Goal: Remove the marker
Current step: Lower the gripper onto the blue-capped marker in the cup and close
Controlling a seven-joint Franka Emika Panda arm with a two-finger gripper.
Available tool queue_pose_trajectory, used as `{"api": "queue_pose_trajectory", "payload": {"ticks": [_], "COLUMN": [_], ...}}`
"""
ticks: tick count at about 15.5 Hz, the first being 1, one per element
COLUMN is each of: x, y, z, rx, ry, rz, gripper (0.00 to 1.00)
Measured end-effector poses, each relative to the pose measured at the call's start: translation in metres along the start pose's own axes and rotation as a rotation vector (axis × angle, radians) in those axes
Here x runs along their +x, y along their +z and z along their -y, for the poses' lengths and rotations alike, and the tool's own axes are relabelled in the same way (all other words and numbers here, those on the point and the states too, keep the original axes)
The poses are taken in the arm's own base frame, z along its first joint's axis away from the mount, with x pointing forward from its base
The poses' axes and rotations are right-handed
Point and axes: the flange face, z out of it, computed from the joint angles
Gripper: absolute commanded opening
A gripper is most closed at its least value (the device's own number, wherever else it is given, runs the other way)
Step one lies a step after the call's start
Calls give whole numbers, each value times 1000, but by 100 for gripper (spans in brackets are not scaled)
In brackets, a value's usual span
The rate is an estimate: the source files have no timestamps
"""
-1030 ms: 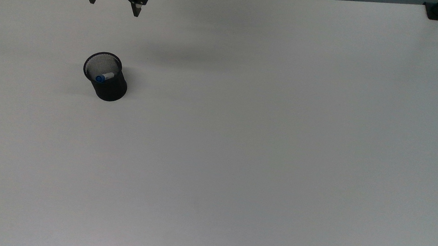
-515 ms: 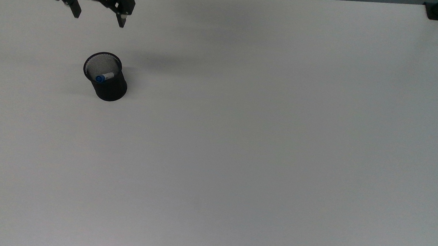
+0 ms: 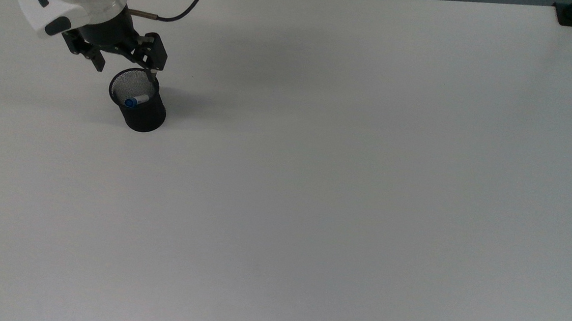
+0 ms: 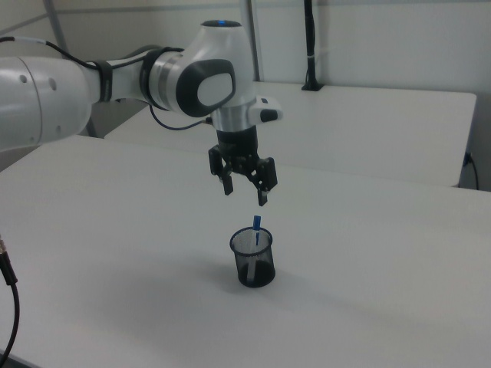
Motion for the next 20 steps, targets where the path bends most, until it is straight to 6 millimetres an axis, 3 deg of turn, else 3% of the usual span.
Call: {"api": "queue_pose_trajectory", "payload": {"ticks": [5,14,16,18,20], "x": [1,20,21,21,21], "y": [27,57,58,58,58], "z": [-29,-22,-19,-19,-18], "rx": [7,-2,-2,-1,-1], "ry": [-10,-33,-37,-39,-41], "rz": [41,2,3,3,3], "gripper": [78,68,58,37,27]}}
